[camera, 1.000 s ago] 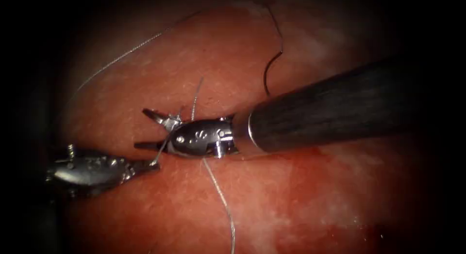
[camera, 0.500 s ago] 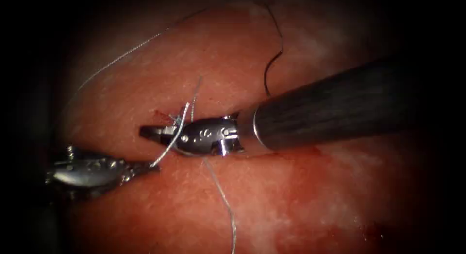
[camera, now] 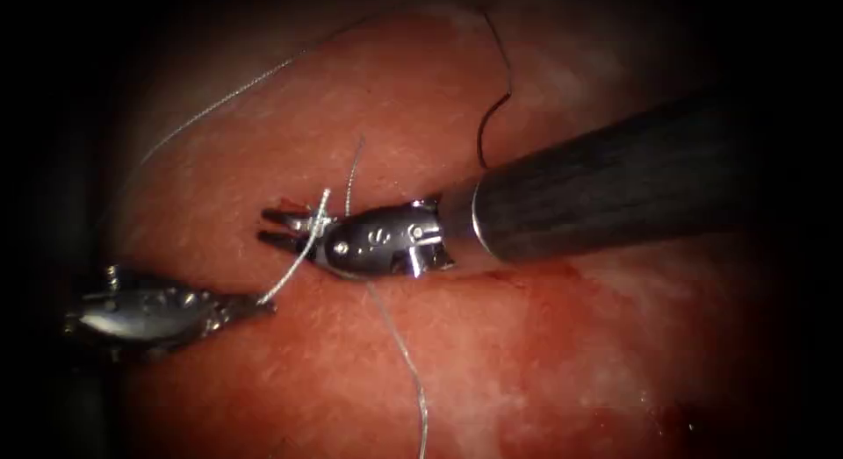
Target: Wound Closure
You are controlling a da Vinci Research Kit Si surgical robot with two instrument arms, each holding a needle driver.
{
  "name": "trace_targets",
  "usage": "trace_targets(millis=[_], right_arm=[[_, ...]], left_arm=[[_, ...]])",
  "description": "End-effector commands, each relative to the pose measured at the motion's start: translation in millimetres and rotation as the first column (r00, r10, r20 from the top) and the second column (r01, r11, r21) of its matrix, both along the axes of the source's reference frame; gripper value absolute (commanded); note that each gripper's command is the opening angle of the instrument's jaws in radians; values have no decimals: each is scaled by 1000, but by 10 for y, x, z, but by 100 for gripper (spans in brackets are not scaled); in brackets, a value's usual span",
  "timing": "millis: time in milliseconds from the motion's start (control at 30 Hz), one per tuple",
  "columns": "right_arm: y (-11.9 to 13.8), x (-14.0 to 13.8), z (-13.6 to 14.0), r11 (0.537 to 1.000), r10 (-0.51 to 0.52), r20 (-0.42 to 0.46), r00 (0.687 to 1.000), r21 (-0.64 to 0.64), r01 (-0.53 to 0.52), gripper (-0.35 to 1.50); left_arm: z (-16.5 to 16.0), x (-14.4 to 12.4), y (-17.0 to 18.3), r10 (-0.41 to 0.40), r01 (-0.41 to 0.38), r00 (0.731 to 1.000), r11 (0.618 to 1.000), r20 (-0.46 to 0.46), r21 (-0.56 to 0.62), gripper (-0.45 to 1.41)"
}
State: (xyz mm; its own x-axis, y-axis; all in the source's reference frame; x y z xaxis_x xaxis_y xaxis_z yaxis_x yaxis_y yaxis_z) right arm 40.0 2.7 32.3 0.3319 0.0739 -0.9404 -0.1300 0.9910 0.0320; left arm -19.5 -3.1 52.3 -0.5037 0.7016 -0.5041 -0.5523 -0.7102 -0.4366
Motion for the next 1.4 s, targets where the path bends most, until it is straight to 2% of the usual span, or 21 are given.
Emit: trace_targets(millis=[33,167,333,500,600,633,700,733,833,867,967,1067,1267,1333,1400], right_arm=[[-10,-3,-11,1000,4,-4,1000,26,-4,128],[-6,-16,-38,999,21,-37,999,41,-20,128],[2,-23,-63,997,40,-46,998,61,-37,128],[4,-25,-68,997,46,-49,998,64,-43,126],[5,-28,-66,997,50,-44,998,63,-48,125],[6,-30,-66,997,55,-39,998,62,-53,125],[7,-32,-65,996,58,-36,998,63,-56,125],[7,-32,-65,996,59,-34,998,63,-57,125],[7,-33,-66,996,60,-34,998,63,-58,125],[7,-33,-66,996,60,-34,998,63,-57,125],[7,-34,-67,996,59,-34,998,64,-57,125],[8,-36,-67,996,60,-33,998,64,-58,125],[7,-41,-68,996,63,-29,998,65,-61,125],[7,-41,-68,996,67,-25,997,65,-65,125],[7,-41,-69,996,67,-25,997,65,-65,125]], left_arm=[[4,1,-13,8,-8,1000,1000,6,8,-45],[4,35,-20,21,-20,1000,1000,-9,7,-45],[16,90,-43,29,-27,998,998,-52,48,-45],[39,137,-83,42,-31,992,995,-116,99,-45],[55,156,-109,49,-27,987,990,-151,139,-45],[61,159,-115,49,-25,986,989,-159,149,-38],[70,162,-124,34,-7,985,987,-171,161,42],[73,162,-125,30,-2,984,987,-175,159,66],[78,155,-117,9,19,984,988,-180,156,106],[79,152,-113,-1,29,984,988,-178,153,115],[80,140,-100,-12,32,988,992,-153,124,123],[79,135,-91,-29,42,993,993,-117,109,123],[60,128,-54,-83,84,996,996,-26,20,111],[56,120,-41,-83,82,997,996,0,-42,106],[58,109,-31,-86,86,996,995,-5,-54,103]])
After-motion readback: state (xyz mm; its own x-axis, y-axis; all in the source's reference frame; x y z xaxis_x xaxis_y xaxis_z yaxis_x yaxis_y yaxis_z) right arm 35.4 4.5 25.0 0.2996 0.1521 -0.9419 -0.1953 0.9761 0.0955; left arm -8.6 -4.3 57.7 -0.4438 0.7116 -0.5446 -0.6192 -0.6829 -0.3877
